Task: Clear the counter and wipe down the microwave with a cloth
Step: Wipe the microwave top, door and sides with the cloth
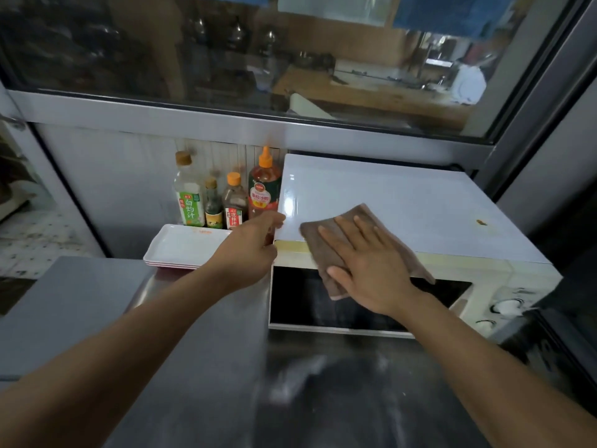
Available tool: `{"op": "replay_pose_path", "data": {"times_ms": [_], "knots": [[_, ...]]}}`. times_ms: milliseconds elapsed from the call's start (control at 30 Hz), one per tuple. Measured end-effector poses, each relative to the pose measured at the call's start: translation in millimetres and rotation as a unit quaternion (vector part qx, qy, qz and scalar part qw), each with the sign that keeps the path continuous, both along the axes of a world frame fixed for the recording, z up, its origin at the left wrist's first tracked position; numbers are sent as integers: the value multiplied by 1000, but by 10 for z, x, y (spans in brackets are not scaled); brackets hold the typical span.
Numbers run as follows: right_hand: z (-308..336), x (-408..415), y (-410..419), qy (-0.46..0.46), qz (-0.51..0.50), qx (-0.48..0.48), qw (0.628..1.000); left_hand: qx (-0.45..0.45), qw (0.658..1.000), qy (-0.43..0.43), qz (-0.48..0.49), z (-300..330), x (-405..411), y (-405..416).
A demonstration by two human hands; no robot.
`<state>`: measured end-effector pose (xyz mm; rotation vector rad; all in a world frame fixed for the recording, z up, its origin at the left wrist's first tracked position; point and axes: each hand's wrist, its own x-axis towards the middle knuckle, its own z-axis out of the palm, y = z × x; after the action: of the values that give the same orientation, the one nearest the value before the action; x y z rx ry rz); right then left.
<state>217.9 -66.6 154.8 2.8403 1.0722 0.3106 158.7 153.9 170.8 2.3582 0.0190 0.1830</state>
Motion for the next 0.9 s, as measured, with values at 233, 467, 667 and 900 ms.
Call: {"op": "replay_pose_path", "data": {"times_ms": [233, 467, 667, 900], "knots": [[7, 120, -52, 2, 58, -9, 998, 89, 993, -23, 75, 62, 67, -288], [20, 356, -1349, 20, 4, 1, 1000, 180, 982, -60, 23, 82, 354, -1071], [101, 530, -2414, 19, -58, -12, 998, 182, 982, -40, -15, 54, 687, -1775], [103, 553, -2298, 43, -53, 9, 998, 174, 984, -32, 14, 17, 786, -2056]]}}
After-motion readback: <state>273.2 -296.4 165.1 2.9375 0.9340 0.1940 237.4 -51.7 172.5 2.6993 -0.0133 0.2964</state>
